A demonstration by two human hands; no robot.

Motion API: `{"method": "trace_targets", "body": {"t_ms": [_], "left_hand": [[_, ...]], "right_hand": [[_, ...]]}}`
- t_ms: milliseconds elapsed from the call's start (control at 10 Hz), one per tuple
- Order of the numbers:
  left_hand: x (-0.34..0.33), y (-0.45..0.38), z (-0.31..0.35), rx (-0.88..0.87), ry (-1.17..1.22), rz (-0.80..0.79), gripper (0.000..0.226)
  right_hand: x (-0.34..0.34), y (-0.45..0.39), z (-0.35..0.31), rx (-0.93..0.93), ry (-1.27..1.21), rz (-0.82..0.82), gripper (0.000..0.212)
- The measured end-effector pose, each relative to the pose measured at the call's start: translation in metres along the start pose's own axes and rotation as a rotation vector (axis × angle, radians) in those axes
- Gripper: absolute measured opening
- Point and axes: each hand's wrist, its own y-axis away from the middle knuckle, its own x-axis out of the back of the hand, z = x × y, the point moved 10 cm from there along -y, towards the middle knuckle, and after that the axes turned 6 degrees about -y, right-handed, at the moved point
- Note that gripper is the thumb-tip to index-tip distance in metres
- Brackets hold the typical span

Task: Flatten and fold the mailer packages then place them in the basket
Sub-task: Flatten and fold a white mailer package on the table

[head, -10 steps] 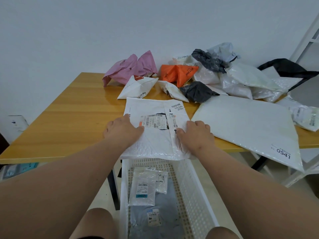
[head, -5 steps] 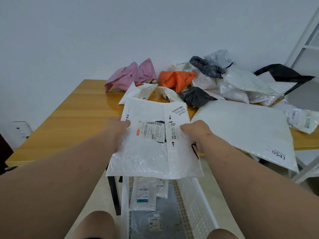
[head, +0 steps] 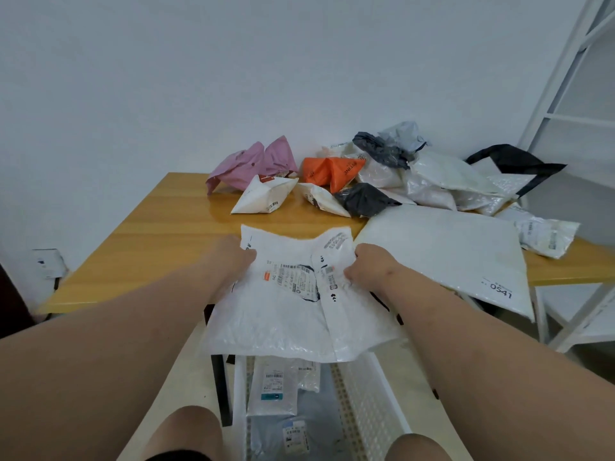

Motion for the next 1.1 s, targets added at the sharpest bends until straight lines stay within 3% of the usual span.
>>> {"method": "trace_targets", "body": {"t_ms": [100,200,300,400,600,700,900,1000,1100], "left_hand": [[-0.006,0.017,0.002,0.024,-0.135,-0.100,0.012],[-0.026,0.049,-0.004,0.064,-0.285,-0.349,0.005],[-0.042,0.071,-0.019,0.104,-0.397,-0.489,0.007],[-0.061,0.092,-0.041,0.181,-0.448,-0.623,0.009],[-0.096,0.120,-0.094,0.285,-0.624,-0.870,0.029],[-0.107,0.112,-0.110,0.289,-0.625,-0.831,0.024],[-0.120,0.055,-0.129,0.233,-0.566,-0.511,0.024],[-0.139,0.029,-0.133,0.210,-0.570,-0.473,0.029],[-0.170,0.006,-0.140,0.158,-0.677,-0.551,0.059]], "right_hand": [[-0.009,0.015,0.003,-0.015,0.059,-0.095,0.025],[-0.017,0.039,0.013,-0.043,0.085,-0.186,0.033],[-0.038,0.062,0.027,-0.075,0.163,-0.306,0.019],[-0.063,0.076,0.047,-0.085,0.215,-0.423,0.022],[-0.116,0.100,0.081,-0.220,0.138,-0.619,0.011],[-0.142,0.099,0.095,-0.241,0.148,-0.651,0.013],[-0.182,0.070,0.119,-0.374,-0.160,-0.557,0.015],[-0.199,0.046,0.133,-0.444,-0.342,-0.514,0.084],[-0.215,0.021,0.137,-0.433,-0.453,-0.524,0.089]]}}
